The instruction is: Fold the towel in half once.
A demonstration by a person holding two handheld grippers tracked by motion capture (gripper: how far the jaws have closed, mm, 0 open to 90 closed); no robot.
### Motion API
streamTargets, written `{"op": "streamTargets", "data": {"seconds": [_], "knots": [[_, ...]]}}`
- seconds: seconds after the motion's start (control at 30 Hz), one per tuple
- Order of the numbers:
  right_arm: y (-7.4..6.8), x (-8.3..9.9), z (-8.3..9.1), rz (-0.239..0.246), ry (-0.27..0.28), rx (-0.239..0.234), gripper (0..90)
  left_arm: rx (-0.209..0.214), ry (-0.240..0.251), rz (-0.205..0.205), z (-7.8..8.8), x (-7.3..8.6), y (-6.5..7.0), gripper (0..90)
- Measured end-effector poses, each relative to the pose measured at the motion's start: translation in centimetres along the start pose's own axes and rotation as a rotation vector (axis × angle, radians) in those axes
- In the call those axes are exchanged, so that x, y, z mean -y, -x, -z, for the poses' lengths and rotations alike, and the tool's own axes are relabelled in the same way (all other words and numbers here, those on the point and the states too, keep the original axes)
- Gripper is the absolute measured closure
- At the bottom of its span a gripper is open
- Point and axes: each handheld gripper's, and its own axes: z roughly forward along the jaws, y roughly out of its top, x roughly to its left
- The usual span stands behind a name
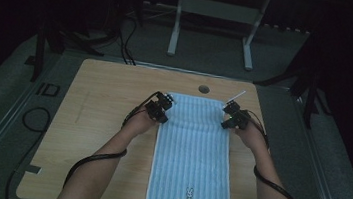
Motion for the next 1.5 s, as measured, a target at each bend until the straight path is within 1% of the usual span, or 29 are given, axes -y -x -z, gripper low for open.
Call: {"op": "streamTargets", "data": {"seconds": [0.13, 0.2, 0.23, 0.27, 0.33, 0.4, 0.43, 0.47, 0.5, 0.53, 0.6, 0.63, 0.7, 0.73, 0.8, 0.83, 0.9, 0.93, 0.97, 1.03, 1.1, 1.13, 1.2, 1.27, 1.3, 1.37, 1.4, 1.47, 1.5], "knots": [[0.3, 0.0, 2.2, 0.002, 0.046, 0.0, 85.8, -0.006, 0.051, -0.004, 2.4, -0.4, 0.1, 87.2], [0.2, 0.3, 3.5, 0.007, 0.08, -0.004, 85.8, 0.009, 0.072, -0.006, 3.6, -0.3, 0.2, 87.1], [0.0, 0.5, 4.2, 0.014, 0.097, -0.004, 85.8, 0.005, 0.083, -0.01, 4.2, -0.2, 0.4, 87.1], [-0.2, 0.8, 4.9, 0.017, 0.114, -0.003, 85.8, 0.006, 0.077, -0.028, 4.7, 0.0, 0.7, 87.1], [-0.9, 1.6, 6.3, 0.035, 0.153, -0.003, 85.9, -0.007, 0.096, -0.064, 5.8, 0.7, 1.6, 87.1], [-2.1, 2.6, 7.3, 0.062, 0.173, 0.01, 85.8, -0.009, 0.092, -0.097, 6.5, 1.7, 2.7, 87.0], [-2.7, 3.2, 7.7, 0.074, 0.183, 0.007, 85.8, -0.012, 0.104, -0.106, 6.9, 2.4, 3.3, 87.0], [-3.5, 3.9, 8.0, 0.091, 0.186, 0.015, 85.8, 0.006, 0.102, -0.116, 7.1, 3.1, 3.8, 87.0], [-4.2, 4.6, 8.2, 0.101, 0.19, 0.025, 85.8, 0.009, 0.094, -0.139, 7.3, 3.8, 4.5, 87.0], [-5.0, 5.4, 8.2, 0.11, 0.196, 0.02, 85.8, 0.005, 0.096, -0.151, 7.4, 4.6, 5.1, 86.9], [-6.5, 7.3, 8.1, 0.136, 0.197, 0.011, 85.8, 0.035, 0.082, -0.185, 7.6, 6.2, 6.3, 86.8], [-7.2, 8.2, 8.0, 0.135, 0.201, 0.001, 85.7, 0.038, 0.079, -0.198, 7.5, 7.0, 6.9, 86.8], [-8.3, 10.0, 7.5, 0.149, 0.194, -0.027, 85.6, 0.074, 0.057, -0.209, 7.1, 8.4, 7.8, 86.7], [-8.7, 10.8, 7.2, 0.137, 0.189, -0.035, 85.5, 0.08, 0.05, -0.213, 6.8, 9.0, 8.2, 86.7], [-9.4, 12.2, 6.4, 0.139, 0.164, -0.06, 85.1, 0.097, 0.03, -0.217, 6.0, 10.0, 9.1, 86.7], [-9.6, 12.7, 6.0, 0.133, 0.155, -0.061, 84.4, 0.1, 0.015, -0.23, 5.6, 10.4, 9.4, 86.6], [-9.8, 13.6, 5.4, 0.117, 0.128, -0.088, 82.4, 0.133, -0.012, -0.237, 4.9, 11.1, 10.0, 86.3], [-10.0, 14.0, 5.1, 0.12, 0.117, -0.085, 78.9, 0.162, -0.032, -0.237, 4.6, 11.4, 10.1, 85.7], [-10.0, 14.4, 4.9, 0.118, 0.097, -0.08, 73.8, 0.169, -0.051, -0.247, 4.5, 11.7, 10.3, 82.8], [-9.8, 15.0, 5.1, 0.097, 0.088, -0.035, 69.0, 0.131, -0.064, -0.259, 4.8, 12.0, 10.5, 71.6], [-9.5, 15.3, 5.9, 0.072, 0.12, -0.053, 64.1, 0.108, -0.046, -0.267, 5.4, 12.0, 10.6, 55.9], [-9.6, 15.3, 6.4, 0.069, 0.136, -0.055, 64.1, 0.12, -0.023, -0.257, 5.7, 11.9, 10.6, 55.1], [-9.8, 14.9, 7.1, 0.075, 0.164, -0.047, 64.1, 0.143, -0.002, -0.253, 5.9, 11.6, 10.6, 55.0], [-10.3, 14.4, 7.0, 0.086, 0.168, -0.066, 63.8, 0.157, -0.001, -0.249, 5.5, 11.2, 10.8, 54.6], [-10.6, 14.1, 6.7, 0.094, 0.169, -0.068, 63.8, 0.164, -0.007, -0.248, 5.1, 11.1, 10.8, 51.3], [-11.3, 13.7, 5.7, 0.119, 0.145, -0.082, 63.1, 0.167, -0.022, -0.251, 4.2, 11.0, 11.0, 50.7], [-11.5, 13.5, 5.2, 0.136, 0.136, -0.085, 63.0, 0.179, -0.023, -0.249, 3.7, 11.0, 11.0, 50.8], [-11.6, 13.0, 4.0, 0.14, 0.101, -0.099, 61.6, 0.191, -0.041, -0.23, 2.6, 10.8, 10.9, 50.8], [-11.4, 12.7, 3.3, 0.144, 0.088, -0.095, 61.4, 0.181, -0.056, -0.242, 2.2, 10.7, 10.9, 51.0]]}}
